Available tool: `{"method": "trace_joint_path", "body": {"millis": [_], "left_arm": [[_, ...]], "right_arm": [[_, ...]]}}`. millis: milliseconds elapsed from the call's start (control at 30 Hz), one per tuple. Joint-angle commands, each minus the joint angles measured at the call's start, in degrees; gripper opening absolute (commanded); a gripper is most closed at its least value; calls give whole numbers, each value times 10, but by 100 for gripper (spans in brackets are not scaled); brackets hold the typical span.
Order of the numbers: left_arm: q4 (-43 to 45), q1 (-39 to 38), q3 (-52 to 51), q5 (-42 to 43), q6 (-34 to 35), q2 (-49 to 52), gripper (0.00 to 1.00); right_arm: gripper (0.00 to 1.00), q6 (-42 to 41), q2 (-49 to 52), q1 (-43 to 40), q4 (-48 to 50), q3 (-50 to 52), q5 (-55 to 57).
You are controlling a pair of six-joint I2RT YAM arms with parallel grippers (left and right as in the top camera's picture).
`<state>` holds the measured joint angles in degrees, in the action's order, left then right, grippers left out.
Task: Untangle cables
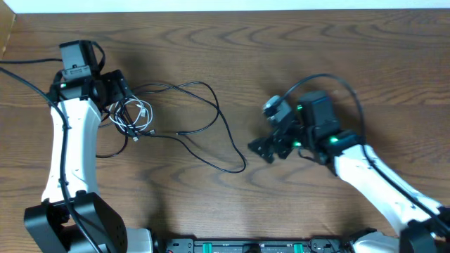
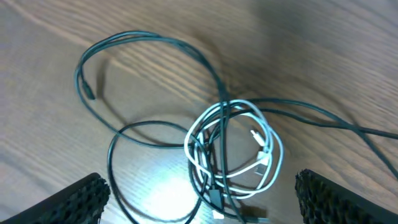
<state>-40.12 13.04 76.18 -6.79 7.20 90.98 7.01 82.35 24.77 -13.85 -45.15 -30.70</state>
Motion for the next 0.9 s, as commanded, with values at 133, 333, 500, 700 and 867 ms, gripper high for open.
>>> {"method": "trace_joint_path", "body": {"millis": [133, 333, 500, 700, 867], "left_arm": [[-3, 6, 1, -14, 16, 4, 96], [-1, 6, 1, -14, 17, 4, 96], [-1, 6, 1, -14, 17, 4, 96], [-1, 6, 1, -14, 17, 4, 96], [-1, 6, 1, -14, 17, 4, 96]], "right_arm": [[99, 95, 49, 67, 38, 0, -40], [99, 144, 56, 117, 40, 0, -42], [99, 145, 87, 151, 57, 0, 47], [96, 129, 157, 159, 122, -3, 58], [86, 127, 159, 159, 131, -7, 74]]}}
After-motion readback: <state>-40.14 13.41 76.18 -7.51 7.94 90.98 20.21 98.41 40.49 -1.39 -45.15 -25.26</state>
